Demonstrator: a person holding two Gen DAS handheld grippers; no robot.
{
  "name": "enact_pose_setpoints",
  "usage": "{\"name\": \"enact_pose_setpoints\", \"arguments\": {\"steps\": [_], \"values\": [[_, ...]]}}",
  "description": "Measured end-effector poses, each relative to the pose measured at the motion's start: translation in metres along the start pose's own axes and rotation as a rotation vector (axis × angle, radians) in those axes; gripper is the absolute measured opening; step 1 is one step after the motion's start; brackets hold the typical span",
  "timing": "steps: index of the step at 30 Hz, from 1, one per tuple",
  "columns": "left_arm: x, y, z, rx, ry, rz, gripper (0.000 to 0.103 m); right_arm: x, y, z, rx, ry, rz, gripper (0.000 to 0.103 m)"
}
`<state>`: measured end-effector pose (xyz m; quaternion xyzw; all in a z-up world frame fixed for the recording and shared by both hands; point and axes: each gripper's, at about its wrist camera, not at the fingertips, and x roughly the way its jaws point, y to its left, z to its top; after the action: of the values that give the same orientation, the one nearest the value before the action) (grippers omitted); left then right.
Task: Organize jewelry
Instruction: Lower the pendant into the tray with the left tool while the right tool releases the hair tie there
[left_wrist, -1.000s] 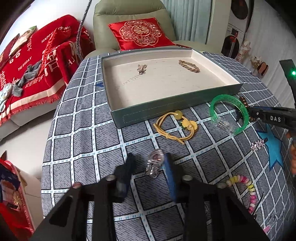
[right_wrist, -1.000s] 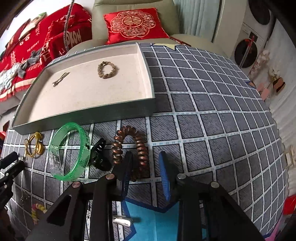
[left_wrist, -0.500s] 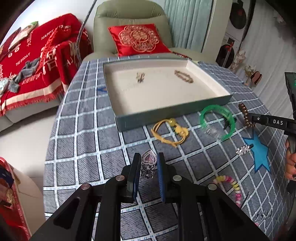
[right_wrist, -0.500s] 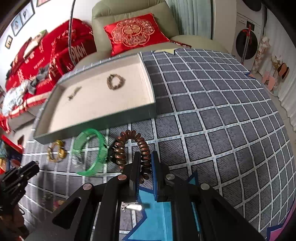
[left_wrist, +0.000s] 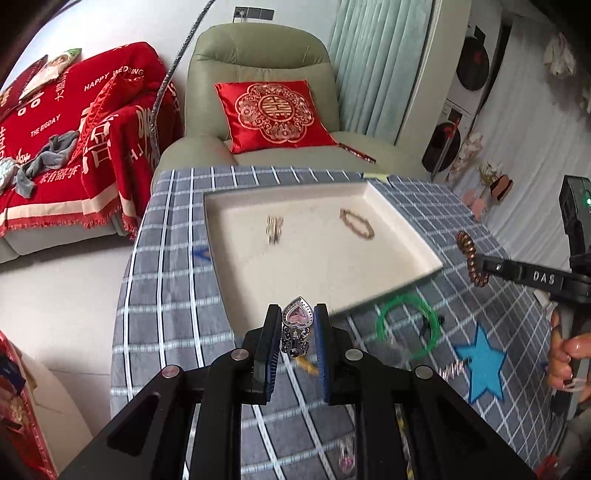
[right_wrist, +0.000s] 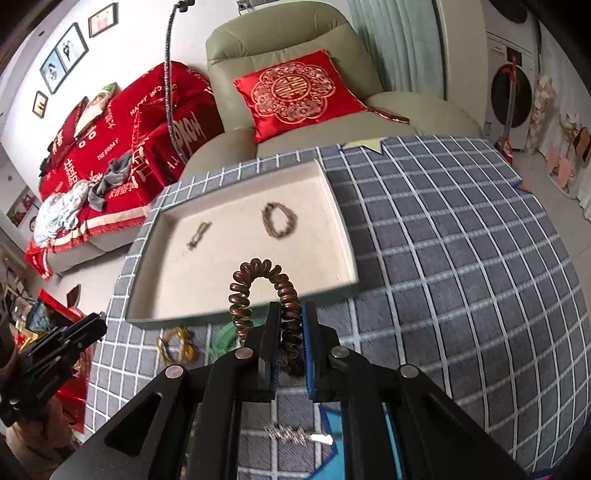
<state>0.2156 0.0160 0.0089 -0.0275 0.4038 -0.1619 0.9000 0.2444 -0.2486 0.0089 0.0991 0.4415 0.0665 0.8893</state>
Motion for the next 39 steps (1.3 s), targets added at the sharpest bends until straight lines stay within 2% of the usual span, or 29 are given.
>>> {"name": "enact_pose_setpoints", "arguments": {"steps": [3,10,15,25,32,36,38,39], "values": [[0.014,0.004,0.020,-0.010,0.015,-0.004,0.032,0.010,0.008,0.015,-0.017,0.008,0.003,0.012],[0.051,0.016,0.076,-0.037,0.013,0.046,0.032,0.045,0.018,0.060,-0.028,0.021,-0.004,0.012],[0.088,0.018,0.095,-0.060,0.029,0.088,0.032,0.078,0.022,0.084,-0.029,0.034,-0.023,0.012],[0.152,0.017,0.094,-0.066,0.110,0.163,0.033,0.142,0.017,0.092,-0.038,0.073,-0.084,0.012],[0.174,0.013,0.086,-0.014,0.184,0.234,0.033,0.163,0.010,0.084,-0.033,0.105,-0.100,0.014],[0.175,0.008,0.086,0.011,0.177,0.262,0.033,0.165,0.010,0.083,-0.038,0.112,-0.108,0.015],[0.176,0.007,0.086,0.012,0.178,0.262,0.033,0.164,0.010,0.083,-0.040,0.114,-0.112,0.019],[0.175,0.007,0.086,0.009,0.177,0.264,0.033,0.164,0.011,0.083,-0.038,0.114,-0.115,0.029]]}}
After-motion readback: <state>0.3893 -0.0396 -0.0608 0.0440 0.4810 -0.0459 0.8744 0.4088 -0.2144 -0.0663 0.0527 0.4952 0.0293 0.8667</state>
